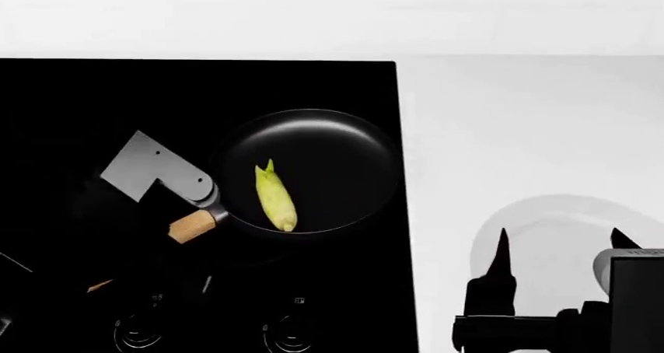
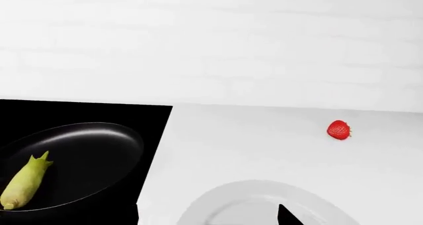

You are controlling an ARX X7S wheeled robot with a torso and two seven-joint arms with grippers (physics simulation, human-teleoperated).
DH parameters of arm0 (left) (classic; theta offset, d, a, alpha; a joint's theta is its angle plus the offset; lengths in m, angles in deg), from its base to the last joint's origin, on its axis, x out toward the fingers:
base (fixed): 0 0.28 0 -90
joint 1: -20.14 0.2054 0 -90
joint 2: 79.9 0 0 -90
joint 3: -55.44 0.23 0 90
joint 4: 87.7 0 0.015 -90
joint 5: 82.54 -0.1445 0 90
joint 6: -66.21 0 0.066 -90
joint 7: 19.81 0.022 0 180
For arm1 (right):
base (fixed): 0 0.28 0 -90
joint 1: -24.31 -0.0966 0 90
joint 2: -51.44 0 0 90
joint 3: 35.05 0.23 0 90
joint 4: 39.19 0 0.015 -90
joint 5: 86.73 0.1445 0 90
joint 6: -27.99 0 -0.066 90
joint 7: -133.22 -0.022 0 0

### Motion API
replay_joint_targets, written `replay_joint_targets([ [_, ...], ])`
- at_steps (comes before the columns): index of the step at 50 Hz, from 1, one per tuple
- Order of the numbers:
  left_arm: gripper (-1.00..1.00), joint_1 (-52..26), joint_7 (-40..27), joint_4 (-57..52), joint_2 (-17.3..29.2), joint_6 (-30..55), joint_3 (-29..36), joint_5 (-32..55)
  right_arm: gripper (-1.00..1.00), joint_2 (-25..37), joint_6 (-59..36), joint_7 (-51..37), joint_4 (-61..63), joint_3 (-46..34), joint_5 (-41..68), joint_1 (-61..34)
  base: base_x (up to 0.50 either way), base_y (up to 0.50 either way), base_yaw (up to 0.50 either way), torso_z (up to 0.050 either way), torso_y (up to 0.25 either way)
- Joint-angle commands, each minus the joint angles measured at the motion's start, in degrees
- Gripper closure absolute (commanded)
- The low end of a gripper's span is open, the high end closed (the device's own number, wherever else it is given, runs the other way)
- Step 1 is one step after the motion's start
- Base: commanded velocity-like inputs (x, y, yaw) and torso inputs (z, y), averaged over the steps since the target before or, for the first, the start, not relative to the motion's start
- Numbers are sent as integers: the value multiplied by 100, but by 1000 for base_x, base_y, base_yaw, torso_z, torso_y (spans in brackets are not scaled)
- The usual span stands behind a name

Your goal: Pick up the pan and dump the vegetables in it onto the plate. Then return the pan to the stove.

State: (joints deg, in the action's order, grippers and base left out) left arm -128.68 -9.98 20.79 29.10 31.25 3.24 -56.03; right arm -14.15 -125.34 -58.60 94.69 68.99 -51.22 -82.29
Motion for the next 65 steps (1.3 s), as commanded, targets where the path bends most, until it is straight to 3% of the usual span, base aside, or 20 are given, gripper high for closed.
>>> replay_joint_targets([
  [1,-100,-195,374,991,-297,-367,503,-288,-100,-28,218,48,-107,0,-40,184,0,0,0,0,0],
  [19,-100,-241,515,1437,-431,-221,554,-211,-100,-68,409,68,-173,22,-38,369,0,0,0,0,0],
  [20,100,-247,512,1440,-430,-161,534,-185,-100,-66,404,65,-168,26,-31,371,0,0,0,0,0],
  [31,100,-398,407,700,-259,681,479,42,-100,-76,412,35,-56,149,65,426,0,0,0,0,0],
  [41,100,-678,-121,131,-292,748,-470,372,-100,-58,365,-20,-19,221,127,418,0,0,0,0,0],
  [49,100,-777,-376,-241,-218,777,-870,507,-100,-48,424,-31,-17,264,119,499,0,0,0,0,0],
  [60,100,-643,-653,-1547,59,1543,-1178,966,-100,42,446,-85,89,373,112,547,0,0,0,0,2],
  [65,100,-414,-799,-2338,197,2187,-1366,1375,-100,367,624,82,314,285,-44,740,0,0,0,0,2],
])
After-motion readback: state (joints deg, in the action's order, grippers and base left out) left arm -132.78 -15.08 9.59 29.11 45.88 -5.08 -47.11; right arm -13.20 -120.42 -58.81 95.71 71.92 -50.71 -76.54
